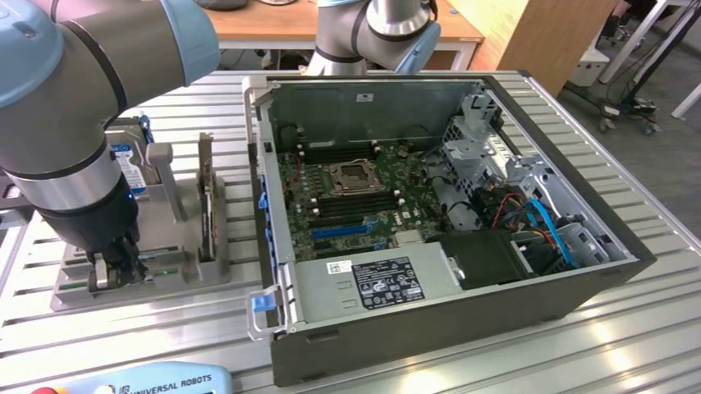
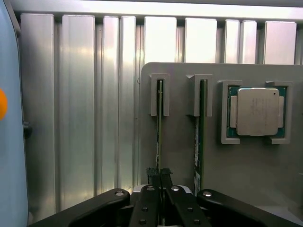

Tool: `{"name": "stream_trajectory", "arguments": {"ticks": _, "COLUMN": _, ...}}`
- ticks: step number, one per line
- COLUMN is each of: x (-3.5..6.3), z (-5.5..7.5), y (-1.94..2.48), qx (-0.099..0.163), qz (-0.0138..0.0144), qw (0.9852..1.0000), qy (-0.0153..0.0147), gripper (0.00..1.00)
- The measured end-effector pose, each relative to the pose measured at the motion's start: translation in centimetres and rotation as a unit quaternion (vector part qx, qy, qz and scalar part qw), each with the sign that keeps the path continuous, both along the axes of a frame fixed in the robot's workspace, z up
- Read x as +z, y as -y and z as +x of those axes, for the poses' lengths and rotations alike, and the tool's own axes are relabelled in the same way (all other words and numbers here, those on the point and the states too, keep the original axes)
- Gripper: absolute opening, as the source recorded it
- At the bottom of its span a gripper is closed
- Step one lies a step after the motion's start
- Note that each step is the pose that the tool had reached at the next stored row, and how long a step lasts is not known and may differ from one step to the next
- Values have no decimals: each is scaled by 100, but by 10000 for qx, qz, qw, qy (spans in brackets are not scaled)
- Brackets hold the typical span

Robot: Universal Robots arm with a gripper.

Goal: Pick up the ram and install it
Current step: 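Pick up the ram and move it above insertion slot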

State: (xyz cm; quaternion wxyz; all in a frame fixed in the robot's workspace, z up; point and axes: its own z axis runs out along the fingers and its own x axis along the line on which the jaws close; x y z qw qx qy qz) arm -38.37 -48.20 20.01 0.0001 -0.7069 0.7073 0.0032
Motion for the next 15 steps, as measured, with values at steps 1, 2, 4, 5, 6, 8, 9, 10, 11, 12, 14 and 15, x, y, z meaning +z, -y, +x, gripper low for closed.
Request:
{"name": "stream_trajectory", "arguments": {"ticks": 1, "x": 3, "z": 0, "y": 0, "qx": 0, "qz": -1, "qw": 10000, "qy": -1, "gripper": 11}}
{"name": "stream_trajectory", "arguments": {"ticks": 2, "x": 6, "z": 0, "y": 0, "qx": 0, "qz": -1, "qw": 10000, "qy": -1, "gripper": 11}}
{"name": "stream_trajectory", "arguments": {"ticks": 4, "x": 13, "z": 0, "y": 0, "qx": 0, "qz": -3, "qw": 10000, "qy": 0, "gripper": 11}}
{"name": "stream_trajectory", "arguments": {"ticks": 5, "x": 18, "z": -1, "y": 0, "qx": 0, "qz": -5, "qw": 10000, "qy": -1, "gripper": 11}}
{"name": "stream_trajectory", "arguments": {"ticks": 6, "x": 21, "z": 0, "y": 0, "qx": 0, "qz": -6, "qw": 10000, "qy": -1, "gripper": 11}}
{"name": "stream_trajectory", "arguments": {"ticks": 8, "x": 32, "z": 0, "y": 0, "qx": 0, "qz": -7, "qw": 10000, "qy": -1, "gripper": 11}}
{"name": "stream_trajectory", "arguments": {"ticks": 9, "x": 38, "z": -1, "y": 0, "qx": 0, "qz": -7, "qw": 10000, "qy": -1, "gripper": 11}}
{"name": "stream_trajectory", "arguments": {"ticks": 10, "x": 44, "z": -1, "y": 0, "qx": 0, "qz": -8, "qw": 10000, "qy": -1, "gripper": 11}}
{"name": "stream_trajectory", "arguments": {"ticks": 11, "x": 50, "z": 0, "y": 0, "qx": 0, "qz": -8, "qw": 10000, "qy": -1, "gripper": 11}}
{"name": "stream_trajectory", "arguments": {"ticks": 12, "x": 57, "z": -1, "y": 0, "qx": 0, "qz": -9, "qw": 10000, "qy": -1, "gripper": 11}}
{"name": "stream_trajectory", "arguments": {"ticks": 14, "x": 74, "z": -1, "y": 0, "qx": 0, "qz": -11, "qw": 10000, "qy": -1, "gripper": 11}}
{"name": "stream_trajectory", "arguments": {"ticks": 15, "x": 82, "z": 0, "y": 0, "qx": 0, "qz": -12, "qw": 10000, "qy": 0, "gripper": 11}}
